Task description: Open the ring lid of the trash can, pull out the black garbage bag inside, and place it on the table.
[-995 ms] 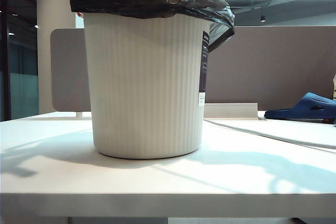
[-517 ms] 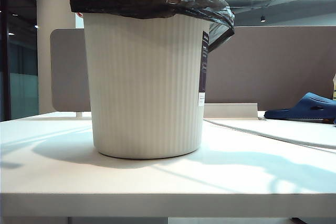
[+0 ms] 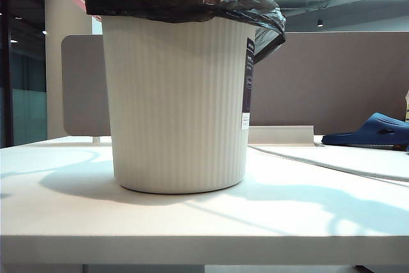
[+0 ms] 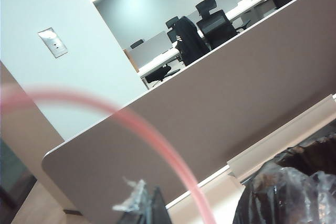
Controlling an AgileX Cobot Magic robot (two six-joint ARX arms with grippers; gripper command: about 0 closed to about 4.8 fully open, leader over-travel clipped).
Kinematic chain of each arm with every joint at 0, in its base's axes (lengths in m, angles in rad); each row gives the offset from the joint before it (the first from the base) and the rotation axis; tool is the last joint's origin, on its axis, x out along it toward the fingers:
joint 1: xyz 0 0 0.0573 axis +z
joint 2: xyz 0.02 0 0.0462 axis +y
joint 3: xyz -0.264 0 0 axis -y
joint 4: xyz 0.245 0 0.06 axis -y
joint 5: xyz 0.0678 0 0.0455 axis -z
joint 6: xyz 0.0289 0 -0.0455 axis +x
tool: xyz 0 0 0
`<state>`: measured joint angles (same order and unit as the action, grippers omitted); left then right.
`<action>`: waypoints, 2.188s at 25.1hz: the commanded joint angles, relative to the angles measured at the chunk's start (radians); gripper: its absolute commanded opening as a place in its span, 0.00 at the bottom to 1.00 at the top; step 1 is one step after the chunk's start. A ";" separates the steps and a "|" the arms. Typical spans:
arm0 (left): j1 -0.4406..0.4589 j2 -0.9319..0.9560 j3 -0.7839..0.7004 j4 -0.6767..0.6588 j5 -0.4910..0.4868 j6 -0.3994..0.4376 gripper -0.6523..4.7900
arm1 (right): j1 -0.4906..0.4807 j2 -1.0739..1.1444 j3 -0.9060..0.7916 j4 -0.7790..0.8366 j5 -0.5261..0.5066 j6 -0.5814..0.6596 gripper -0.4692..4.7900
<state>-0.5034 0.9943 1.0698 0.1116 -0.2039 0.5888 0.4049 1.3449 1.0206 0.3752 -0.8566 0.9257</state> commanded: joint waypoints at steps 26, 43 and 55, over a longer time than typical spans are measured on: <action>-0.001 -0.274 0.001 -0.523 0.264 -0.673 0.13 | -0.164 -0.004 0.005 0.011 -0.067 -0.081 0.49; -0.001 -0.392 -0.229 -0.575 0.507 -1.011 0.30 | -0.429 -0.005 0.005 0.011 -0.134 -0.087 0.49; -0.001 -0.409 -0.570 -0.103 0.517 -1.242 0.36 | -0.410 -0.004 0.004 0.010 -0.152 -0.092 0.49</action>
<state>-0.5045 0.5869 0.5377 -0.1150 0.3099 -0.6014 -0.0067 1.3445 1.0210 0.3752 -1.0000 0.8425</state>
